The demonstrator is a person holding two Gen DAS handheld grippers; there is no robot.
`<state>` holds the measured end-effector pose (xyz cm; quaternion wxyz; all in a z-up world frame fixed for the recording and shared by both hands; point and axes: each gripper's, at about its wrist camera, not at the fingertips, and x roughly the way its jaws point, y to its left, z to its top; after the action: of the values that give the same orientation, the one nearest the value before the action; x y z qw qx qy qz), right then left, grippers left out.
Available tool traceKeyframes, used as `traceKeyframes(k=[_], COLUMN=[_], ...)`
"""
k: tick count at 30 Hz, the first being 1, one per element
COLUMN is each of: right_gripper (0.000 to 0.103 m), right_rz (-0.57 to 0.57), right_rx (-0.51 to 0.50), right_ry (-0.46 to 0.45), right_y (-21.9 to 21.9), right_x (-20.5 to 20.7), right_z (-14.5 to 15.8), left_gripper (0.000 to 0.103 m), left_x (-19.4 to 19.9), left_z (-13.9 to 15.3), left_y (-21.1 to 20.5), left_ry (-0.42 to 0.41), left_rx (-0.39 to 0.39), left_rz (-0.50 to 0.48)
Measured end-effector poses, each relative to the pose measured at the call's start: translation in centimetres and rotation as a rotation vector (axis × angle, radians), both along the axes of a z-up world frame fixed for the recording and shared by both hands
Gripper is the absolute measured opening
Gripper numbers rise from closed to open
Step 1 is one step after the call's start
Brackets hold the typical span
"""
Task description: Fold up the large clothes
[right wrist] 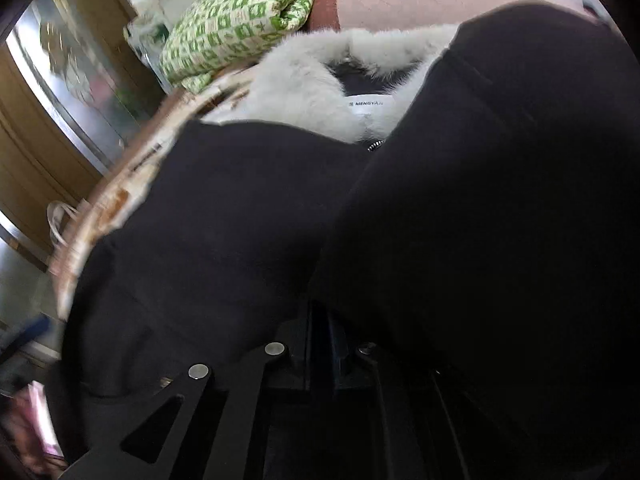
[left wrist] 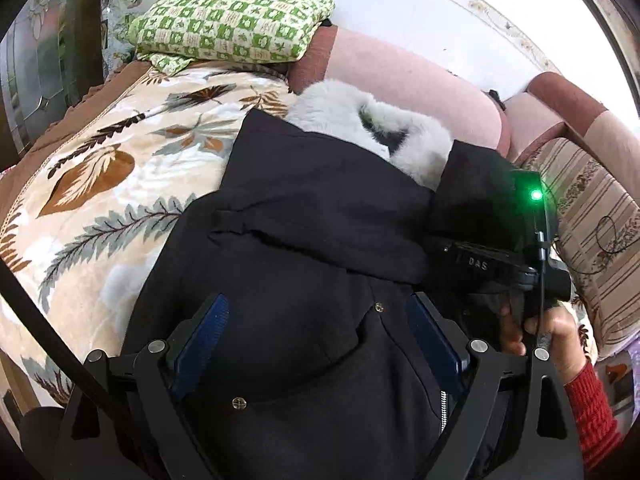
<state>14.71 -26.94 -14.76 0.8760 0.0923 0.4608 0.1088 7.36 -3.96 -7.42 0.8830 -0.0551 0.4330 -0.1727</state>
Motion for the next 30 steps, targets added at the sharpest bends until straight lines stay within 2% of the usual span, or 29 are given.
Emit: traceKeyframes(k=[1,2,3,4,6,7,8,10,12,15,17,19,23,26,30], right_gripper=[0.029,0.054,0.071,0.075,0.076,0.076,0.077,0.081,0.081,0.081,0.081,0.081,0.081,0.081,0.081], right_rz=[-0.001,-0.002,-0.004,-0.009,-0.038,-0.092,-0.183,-0.376,-0.536,-0.687,-0.736,-0.745,-0.759,-0.777,-0.805], right_rx=[-0.002,0.031,0.069,0.105,0.125,0.118,0.103,0.108,0.202,0.365,0.493,0.558,0.550,0.572,0.592], right_ry=[-0.012,-0.045,-0.082,-0.128,-0.227,-0.298,-0.363,-0.426,-0.399,-0.317,-0.307,-0.326,-0.344,-0.340,-0.316], right_y=[0.1,0.0,-0.5,-0.9,-2.4,-3.8,-5.6,-9.8,-15.3,-20.2,-21.8,-22.5,-23.0,-23.5,-24.2], right_x=[-0.7,-1.8,-2.9,-4.3,-7.0,-8.5,-9.8,-11.6,-12.3,-12.8,-13.0,-13.7,-13.7,-13.8,-14.4], right_z=[0.9,2.3,3.4,4.8,7.3,8.6,9.6,10.1,8.5,5.7,4.4,4.6,5.1,5.0,4.7], left_gripper=[0.090,0.090,0.090,0.090,0.090,0.090,0.090,0.090,0.090,0.090,0.090,0.090,0.090,0.090,0.090], left_x=[-0.1,-0.1,-0.1,-0.1,-0.1,-0.1,0.0,0.1,0.2,0.2,0.1,-0.1,-0.9,-1.2,-0.8], left_z=[0.2,0.4,0.6,0.8,1.1,1.3,1.5,2.0,2.4,2.6,2.5,2.6,3.0,2.2,0.1], left_y=[0.0,0.0,-0.2,-0.4,-1.0,-1.7,-2.3,-3.7,-5.9,-9.3,-12.4,-15.5,-21.1,-26.0,-31.0], left_ry=[-0.011,-0.019,-0.028,-0.037,-0.050,-0.057,-0.061,-0.080,-0.106,-0.141,-0.157,-0.164,-0.211,-0.271,-0.265], left_rx=[0.005,0.011,0.019,0.025,0.032,0.035,0.037,0.039,0.061,0.093,0.119,0.121,0.120,0.209,0.279], left_rz=[-0.010,-0.018,-0.030,-0.043,-0.069,-0.092,-0.111,-0.154,-0.211,-0.283,-0.347,-0.412,-0.533,-0.584,-0.640])
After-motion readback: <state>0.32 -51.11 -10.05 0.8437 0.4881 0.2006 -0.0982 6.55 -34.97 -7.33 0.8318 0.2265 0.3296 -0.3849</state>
